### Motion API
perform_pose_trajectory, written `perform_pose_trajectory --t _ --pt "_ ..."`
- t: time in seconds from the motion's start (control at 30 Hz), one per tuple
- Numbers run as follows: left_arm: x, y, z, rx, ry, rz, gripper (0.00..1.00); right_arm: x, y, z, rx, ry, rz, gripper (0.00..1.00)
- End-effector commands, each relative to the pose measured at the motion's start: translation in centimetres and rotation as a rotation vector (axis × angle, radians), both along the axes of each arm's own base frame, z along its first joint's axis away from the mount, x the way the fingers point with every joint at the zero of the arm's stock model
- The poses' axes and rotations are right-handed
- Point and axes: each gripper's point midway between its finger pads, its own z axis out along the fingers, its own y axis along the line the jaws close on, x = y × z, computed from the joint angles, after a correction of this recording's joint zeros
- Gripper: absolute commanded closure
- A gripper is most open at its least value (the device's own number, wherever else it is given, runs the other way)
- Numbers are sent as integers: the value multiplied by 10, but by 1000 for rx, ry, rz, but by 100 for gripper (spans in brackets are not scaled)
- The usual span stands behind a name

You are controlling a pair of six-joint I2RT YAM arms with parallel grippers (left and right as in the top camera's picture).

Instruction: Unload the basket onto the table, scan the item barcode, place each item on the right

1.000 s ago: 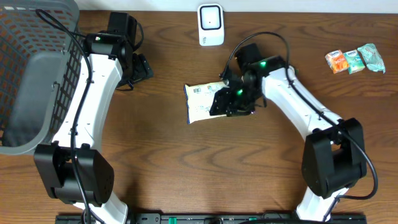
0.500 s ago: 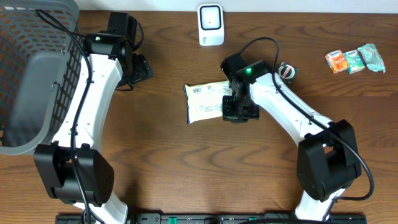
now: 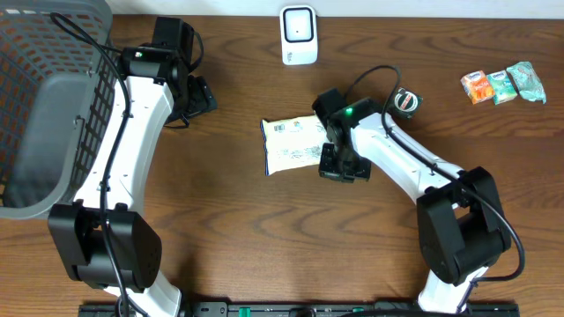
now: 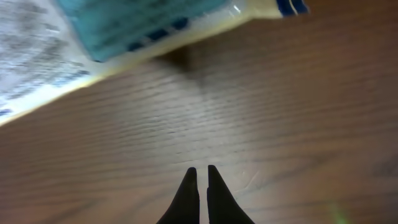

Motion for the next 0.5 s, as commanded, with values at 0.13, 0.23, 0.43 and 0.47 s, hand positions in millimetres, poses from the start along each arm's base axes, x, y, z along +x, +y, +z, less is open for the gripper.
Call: perform_pose_trajectory --t 0.13,0.23,0.43,0.47 --pt "0 3 3 16 -3 -10 2 -8 -6 -6 -43 27 -53 98" --pt "0 3 3 16 -3 -10 2 -9 -9 -10 -54 20 -52 98" --pt "0 3 3 16 -3 -10 2 24 -5 -25 -34 -139 -57 99" --pt "0 3 3 16 -3 -10 2 28 -3 -26 -26 -158 -58 99"
